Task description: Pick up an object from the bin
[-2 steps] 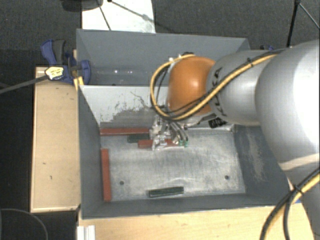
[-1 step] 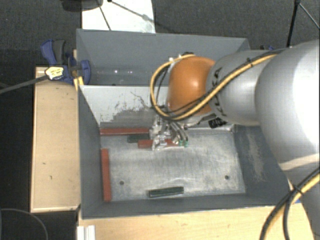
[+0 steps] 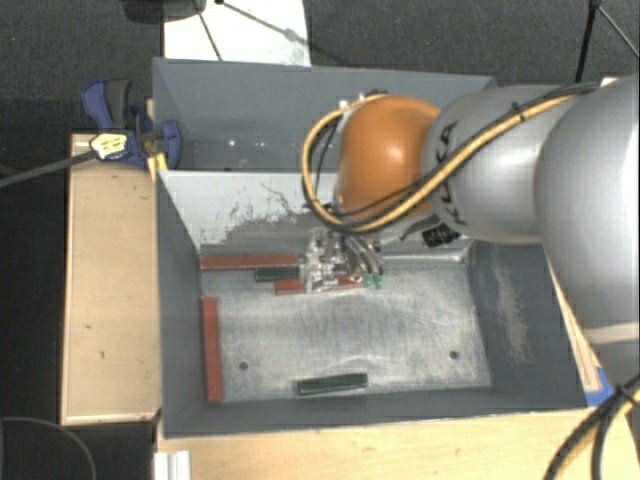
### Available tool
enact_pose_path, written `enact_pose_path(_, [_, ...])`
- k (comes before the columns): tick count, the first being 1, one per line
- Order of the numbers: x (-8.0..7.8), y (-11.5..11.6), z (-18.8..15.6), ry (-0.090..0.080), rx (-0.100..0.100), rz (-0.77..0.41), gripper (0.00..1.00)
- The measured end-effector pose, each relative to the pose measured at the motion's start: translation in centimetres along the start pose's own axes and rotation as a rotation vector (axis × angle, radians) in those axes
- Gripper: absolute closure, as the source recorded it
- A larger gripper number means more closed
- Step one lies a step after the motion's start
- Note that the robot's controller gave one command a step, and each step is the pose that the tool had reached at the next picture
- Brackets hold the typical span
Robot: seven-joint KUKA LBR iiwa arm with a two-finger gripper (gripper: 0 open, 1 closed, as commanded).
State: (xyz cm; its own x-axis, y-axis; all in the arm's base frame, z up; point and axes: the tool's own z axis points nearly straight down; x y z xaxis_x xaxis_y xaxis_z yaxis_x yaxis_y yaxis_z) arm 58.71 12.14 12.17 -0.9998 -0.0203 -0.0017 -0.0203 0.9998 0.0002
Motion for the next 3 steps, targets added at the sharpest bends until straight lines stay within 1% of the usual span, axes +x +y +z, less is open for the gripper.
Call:
enact_pose_path(1, [0.3,0.5,-2.7,0.008,0.001,-0.011,1.0])
enact_pose_path(2, [-0.4,2.3,-2.5,-0.001,0.0,-0.039,0.0])
enact_pose_path(3, [-0.5,2.9,-0.8,0.002,0.0,-0.049,0.0])
